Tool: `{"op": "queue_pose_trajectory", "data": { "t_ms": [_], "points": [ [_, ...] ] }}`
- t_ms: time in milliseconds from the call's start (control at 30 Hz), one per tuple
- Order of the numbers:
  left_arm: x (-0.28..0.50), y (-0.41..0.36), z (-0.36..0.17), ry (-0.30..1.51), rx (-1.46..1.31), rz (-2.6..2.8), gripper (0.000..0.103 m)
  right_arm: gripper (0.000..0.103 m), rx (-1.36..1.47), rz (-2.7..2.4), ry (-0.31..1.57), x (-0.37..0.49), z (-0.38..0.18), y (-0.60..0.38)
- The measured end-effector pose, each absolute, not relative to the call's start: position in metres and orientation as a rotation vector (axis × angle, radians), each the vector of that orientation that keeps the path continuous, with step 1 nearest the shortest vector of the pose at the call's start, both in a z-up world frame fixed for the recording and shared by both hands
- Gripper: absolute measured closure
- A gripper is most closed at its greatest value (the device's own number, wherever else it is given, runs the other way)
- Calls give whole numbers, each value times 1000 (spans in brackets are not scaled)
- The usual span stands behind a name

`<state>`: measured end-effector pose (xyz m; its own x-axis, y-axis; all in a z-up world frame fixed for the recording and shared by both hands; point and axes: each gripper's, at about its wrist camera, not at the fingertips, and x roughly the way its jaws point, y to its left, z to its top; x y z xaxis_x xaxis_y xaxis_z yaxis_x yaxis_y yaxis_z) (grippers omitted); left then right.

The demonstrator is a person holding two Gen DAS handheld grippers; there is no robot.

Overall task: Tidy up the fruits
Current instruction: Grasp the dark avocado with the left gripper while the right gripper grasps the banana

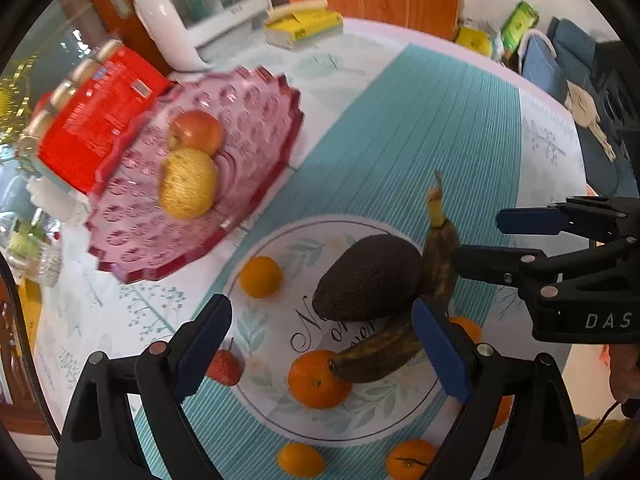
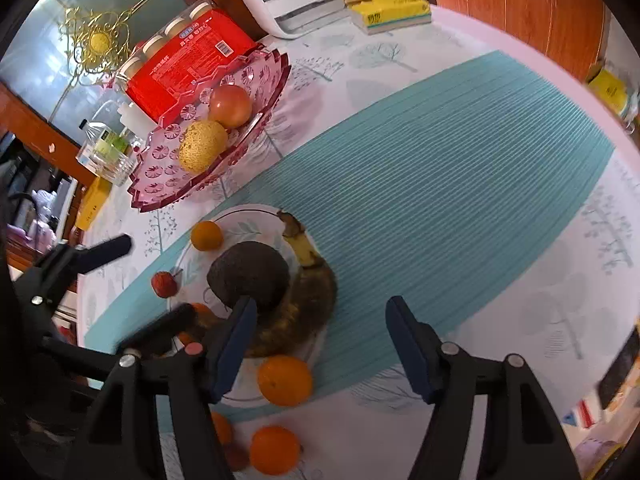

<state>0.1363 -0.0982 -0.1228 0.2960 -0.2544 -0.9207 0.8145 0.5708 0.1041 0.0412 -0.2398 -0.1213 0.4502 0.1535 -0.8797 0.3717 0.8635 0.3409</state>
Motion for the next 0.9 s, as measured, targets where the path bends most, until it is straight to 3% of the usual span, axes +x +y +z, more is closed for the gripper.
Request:
{"op": "queue_pose_trajectory", "data": {
  "t_ms": [267,467,533,600,767,833,867,900],
  "points": [
    [153,-107,-146,1128,634,-897,18,48,605,-82,1152,55,-153,-240],
    [159,-113,-164,1167,663,-922,18,49,703,-23,1127,55,-165,-252],
    [162,-114,-167,1177,662,-920,18,56,743,6,1113,56,-168,-257],
    [166,-114,-169,1191,642,-918,18,73,750,26,1108,58,-168,-257],
    [173,-118,-171,1225,586,-922,18,74,659,11,1152,63,-163,-251],
    [176,-122,-171,1224,575,-916,18,80,611,-1,1164,64,-158,-247],
    [178,-123,-172,1229,568,-914,19,98,579,-11,1165,66,-154,-246],
    [180,-126,-173,1242,557,-911,19,102,554,-21,1172,66,-152,-245]
  ]
}}
